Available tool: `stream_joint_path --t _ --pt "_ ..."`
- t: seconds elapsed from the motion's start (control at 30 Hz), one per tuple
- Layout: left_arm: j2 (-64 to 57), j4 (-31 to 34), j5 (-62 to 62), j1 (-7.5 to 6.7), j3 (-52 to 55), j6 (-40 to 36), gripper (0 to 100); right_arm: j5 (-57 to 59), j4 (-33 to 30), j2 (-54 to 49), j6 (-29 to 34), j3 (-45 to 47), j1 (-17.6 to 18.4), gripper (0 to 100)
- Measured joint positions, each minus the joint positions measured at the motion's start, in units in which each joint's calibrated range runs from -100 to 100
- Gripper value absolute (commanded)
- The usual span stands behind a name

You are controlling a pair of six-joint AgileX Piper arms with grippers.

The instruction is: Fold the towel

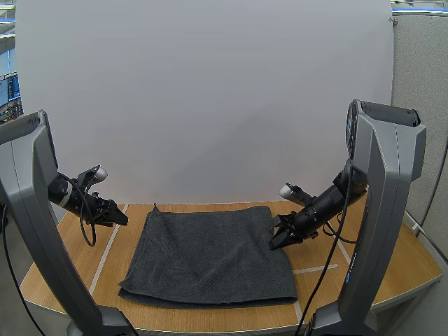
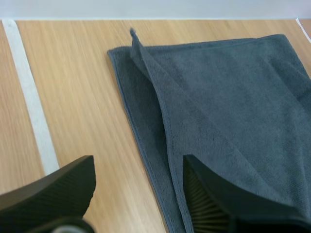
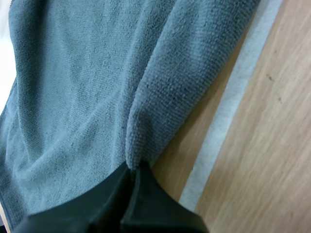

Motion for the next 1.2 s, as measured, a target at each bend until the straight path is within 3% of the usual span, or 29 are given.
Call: stream_joint_path --t 0.1,0.2,0.23,0.43,1.2 --pt "0.0 -0.4 0.0 -0.15 -0.8 0.0 85 0.0 0.0 0.0 0.0 0.0 0.0 0" --pt "0.0 -0.1 0.0 -1.62 -1.3 0.0 85 0.0 0.0 0.0 0.0 0.0 0.0 0" --pt "0.0 0.7 0.0 -2.95 -1.3 -0.2 85 0.0 0.0 0.0 0.0 0.0 0.0 0" --pt "0.0 1.2 -1.3 -6.76 -1.3 -1.4 85 0.0 0.0 0.0 0.0 0.0 0.0 0" --pt "6.5 -1.0 -5.2 -7.35 -1.4 0.2 85 0.7 0.0 0.0 -0.1 0.0 0.0 0"
